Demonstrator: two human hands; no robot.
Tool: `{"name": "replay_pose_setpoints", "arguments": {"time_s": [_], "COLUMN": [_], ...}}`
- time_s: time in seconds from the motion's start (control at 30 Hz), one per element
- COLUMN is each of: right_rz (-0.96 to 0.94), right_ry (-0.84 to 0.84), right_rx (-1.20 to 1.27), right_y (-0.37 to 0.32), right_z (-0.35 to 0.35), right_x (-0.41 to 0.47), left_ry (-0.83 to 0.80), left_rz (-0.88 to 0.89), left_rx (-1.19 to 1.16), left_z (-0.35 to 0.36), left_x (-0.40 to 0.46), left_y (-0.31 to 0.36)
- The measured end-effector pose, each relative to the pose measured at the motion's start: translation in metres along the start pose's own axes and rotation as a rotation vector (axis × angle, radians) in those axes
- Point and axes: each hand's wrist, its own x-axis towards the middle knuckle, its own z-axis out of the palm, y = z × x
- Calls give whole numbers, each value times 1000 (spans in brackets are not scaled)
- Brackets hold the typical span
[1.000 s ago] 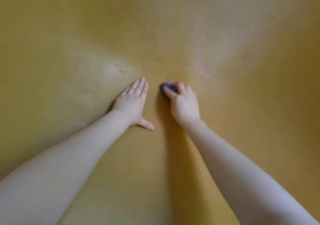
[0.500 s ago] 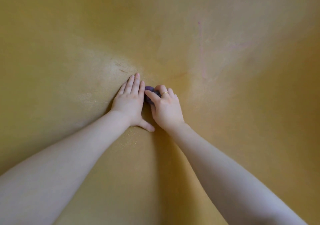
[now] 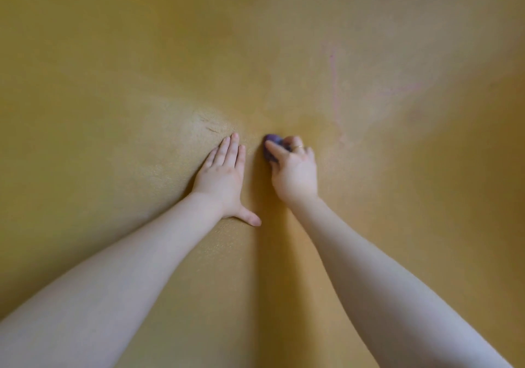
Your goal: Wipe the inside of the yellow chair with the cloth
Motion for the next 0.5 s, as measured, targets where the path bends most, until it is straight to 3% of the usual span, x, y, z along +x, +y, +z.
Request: {"name": "replay_pose_setpoints", "arguments": {"time_s": [0.13,0.2,0.3,0.4,0.5], "right_rz": [-168,-256,16,325,133], "right_ry": [-89,-120,-15,54,6], "right_rx": [-59,-161,-165,67,174], "right_y": [-20,-4,-1,-51,-109], "right_z": [6,-1,-2,15,34], "right_x": [-8,4,20,24,18], "left_ry": [34,70,111,127,147], "left_rz": [-2,-26,-167,-326,-314], "left_rx": [-87,-16,180,195,144], "left_z": [-5,-7,-18,-30,-26], "left_x": [-9,-16,-24,-32,-32], "left_y": [-5,-13,-43,-70,-76]}}
